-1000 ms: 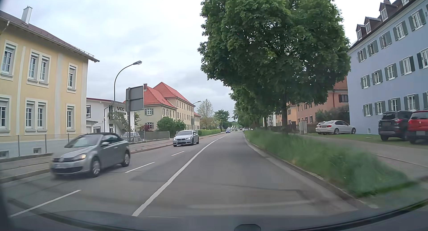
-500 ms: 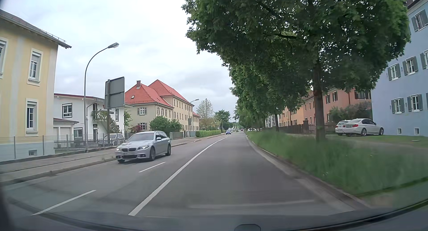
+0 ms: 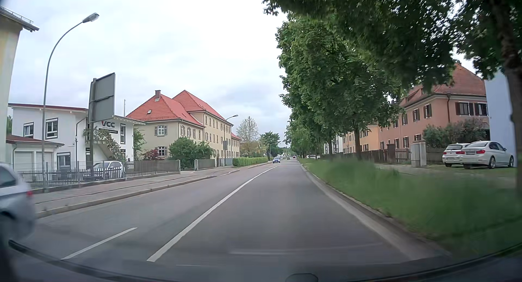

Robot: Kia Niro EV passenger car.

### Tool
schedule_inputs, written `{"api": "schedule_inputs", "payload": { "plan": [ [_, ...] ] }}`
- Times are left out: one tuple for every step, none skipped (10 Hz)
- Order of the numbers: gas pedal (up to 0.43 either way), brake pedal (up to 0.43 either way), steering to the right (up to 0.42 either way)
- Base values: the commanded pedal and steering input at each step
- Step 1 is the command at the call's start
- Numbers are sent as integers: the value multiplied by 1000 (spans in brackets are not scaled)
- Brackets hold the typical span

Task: Follow the waypoints while adhering to traffic rules and regulations

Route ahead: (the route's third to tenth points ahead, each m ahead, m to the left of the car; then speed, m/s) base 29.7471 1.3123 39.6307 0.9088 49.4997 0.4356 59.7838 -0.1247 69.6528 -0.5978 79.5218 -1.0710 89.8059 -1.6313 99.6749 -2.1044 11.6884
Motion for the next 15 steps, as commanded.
{"api": "schedule_inputs", "payload": {
  "plan": [
    [110, 0, 3],
    [110, 0, 3],
    [110, 0, 3],
    [110, 0, 3],
    [110, 0, 3],
    [110, 0, 3],
    [110, 0, 3],
    [110, 0, 4],
    [110, 0, 5],
    [110, 0, 6],
    [110, 0, 6],
    [110, 0, 6],
    [118, 0, 6],
    [118, 0, 6],
    [118, 0, 6]
  ]
}}
